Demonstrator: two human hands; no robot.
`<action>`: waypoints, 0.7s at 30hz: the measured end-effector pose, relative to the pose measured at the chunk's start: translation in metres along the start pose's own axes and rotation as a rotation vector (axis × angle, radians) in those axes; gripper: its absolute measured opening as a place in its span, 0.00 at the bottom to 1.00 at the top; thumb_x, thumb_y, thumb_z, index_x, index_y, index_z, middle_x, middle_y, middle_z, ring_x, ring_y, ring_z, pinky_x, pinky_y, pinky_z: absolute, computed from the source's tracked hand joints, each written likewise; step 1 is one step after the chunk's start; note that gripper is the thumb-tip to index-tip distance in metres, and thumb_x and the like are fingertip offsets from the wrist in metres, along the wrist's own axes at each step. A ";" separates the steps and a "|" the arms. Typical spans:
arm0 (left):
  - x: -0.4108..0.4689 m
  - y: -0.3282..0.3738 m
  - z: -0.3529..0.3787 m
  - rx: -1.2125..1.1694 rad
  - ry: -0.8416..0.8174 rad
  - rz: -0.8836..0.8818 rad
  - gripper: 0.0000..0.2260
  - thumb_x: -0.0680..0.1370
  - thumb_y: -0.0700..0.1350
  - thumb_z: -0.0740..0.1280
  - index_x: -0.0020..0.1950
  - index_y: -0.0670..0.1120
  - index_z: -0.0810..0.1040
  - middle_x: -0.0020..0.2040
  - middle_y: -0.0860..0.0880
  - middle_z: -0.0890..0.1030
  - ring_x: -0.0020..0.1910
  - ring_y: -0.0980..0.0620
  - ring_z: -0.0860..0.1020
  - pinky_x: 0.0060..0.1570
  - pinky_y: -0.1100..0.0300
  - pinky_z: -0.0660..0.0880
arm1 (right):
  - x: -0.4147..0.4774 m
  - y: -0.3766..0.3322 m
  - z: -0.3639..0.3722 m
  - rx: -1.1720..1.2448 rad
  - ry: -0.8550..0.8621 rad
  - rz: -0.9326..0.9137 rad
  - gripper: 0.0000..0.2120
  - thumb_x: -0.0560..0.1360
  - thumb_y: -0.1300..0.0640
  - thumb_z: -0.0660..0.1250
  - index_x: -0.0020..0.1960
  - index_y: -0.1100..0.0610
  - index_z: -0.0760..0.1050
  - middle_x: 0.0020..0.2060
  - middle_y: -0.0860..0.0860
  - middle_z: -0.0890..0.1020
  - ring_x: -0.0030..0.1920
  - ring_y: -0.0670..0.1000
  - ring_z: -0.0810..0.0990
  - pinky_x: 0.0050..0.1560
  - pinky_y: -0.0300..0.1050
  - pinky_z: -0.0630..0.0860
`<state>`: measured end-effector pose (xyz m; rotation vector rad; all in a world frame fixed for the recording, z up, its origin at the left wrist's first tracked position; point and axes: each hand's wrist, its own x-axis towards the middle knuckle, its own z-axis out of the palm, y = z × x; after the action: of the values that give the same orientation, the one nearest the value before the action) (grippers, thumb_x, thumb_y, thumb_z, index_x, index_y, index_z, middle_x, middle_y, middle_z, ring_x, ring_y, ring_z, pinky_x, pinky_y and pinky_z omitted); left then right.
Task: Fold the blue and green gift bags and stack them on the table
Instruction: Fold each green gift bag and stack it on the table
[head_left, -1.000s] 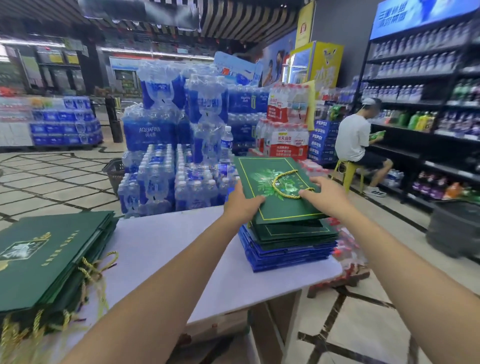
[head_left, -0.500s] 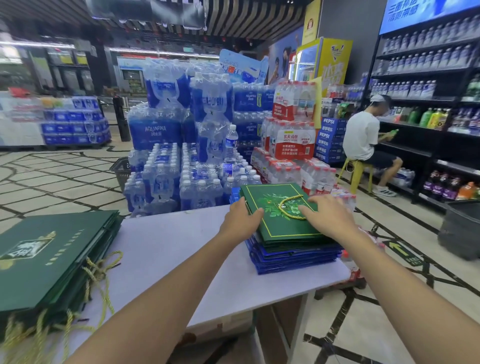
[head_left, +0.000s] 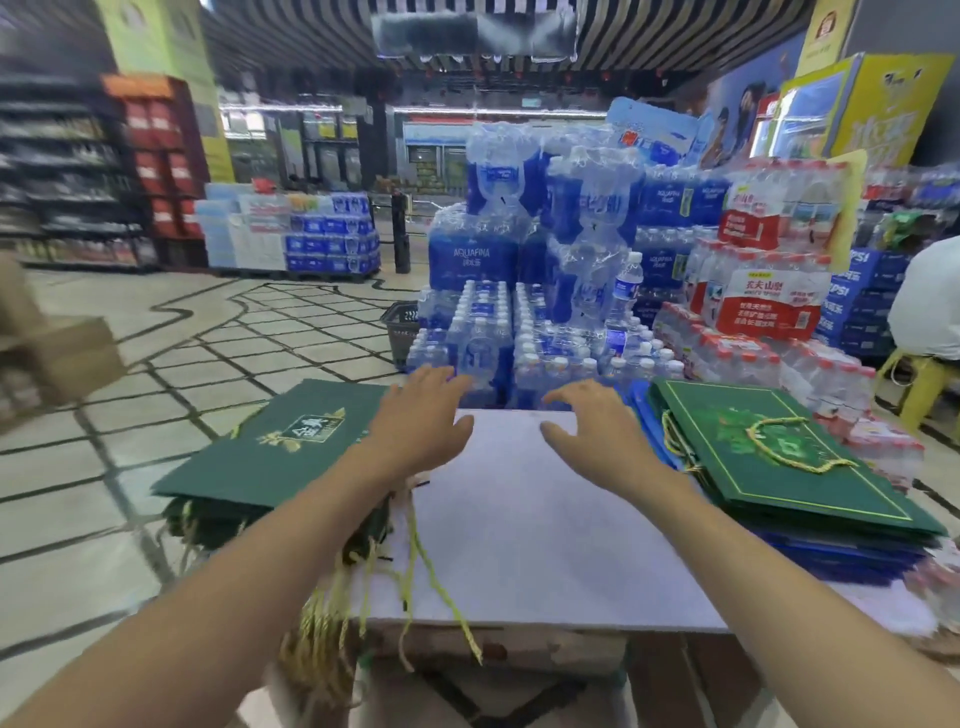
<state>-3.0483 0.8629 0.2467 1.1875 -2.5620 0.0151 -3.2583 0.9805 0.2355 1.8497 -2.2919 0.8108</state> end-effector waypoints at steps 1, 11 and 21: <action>-0.009 -0.021 -0.002 0.034 -0.020 -0.038 0.23 0.81 0.57 0.60 0.77 0.55 0.67 0.77 0.49 0.68 0.78 0.45 0.63 0.72 0.37 0.65 | 0.003 -0.012 0.012 0.017 -0.028 -0.012 0.18 0.78 0.46 0.68 0.67 0.48 0.77 0.66 0.48 0.76 0.69 0.55 0.71 0.69 0.56 0.69; -0.081 -0.108 0.001 0.070 -0.254 -0.321 0.25 0.85 0.60 0.47 0.80 0.55 0.62 0.80 0.46 0.65 0.79 0.39 0.60 0.77 0.38 0.55 | 0.010 -0.111 0.096 0.379 -0.410 0.075 0.17 0.81 0.44 0.64 0.65 0.52 0.79 0.60 0.49 0.82 0.55 0.49 0.80 0.58 0.46 0.77; -0.071 -0.062 0.007 0.012 -0.230 -0.242 0.24 0.85 0.59 0.48 0.80 0.54 0.62 0.81 0.46 0.63 0.80 0.38 0.59 0.78 0.38 0.54 | 0.011 -0.119 0.081 1.053 -0.423 0.577 0.12 0.81 0.54 0.59 0.47 0.55 0.80 0.43 0.52 0.87 0.27 0.47 0.62 0.29 0.39 0.56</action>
<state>-2.9610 0.8744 0.2114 1.5790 -2.5903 -0.1711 -3.1301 0.9191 0.2113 1.6964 -3.0485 2.2432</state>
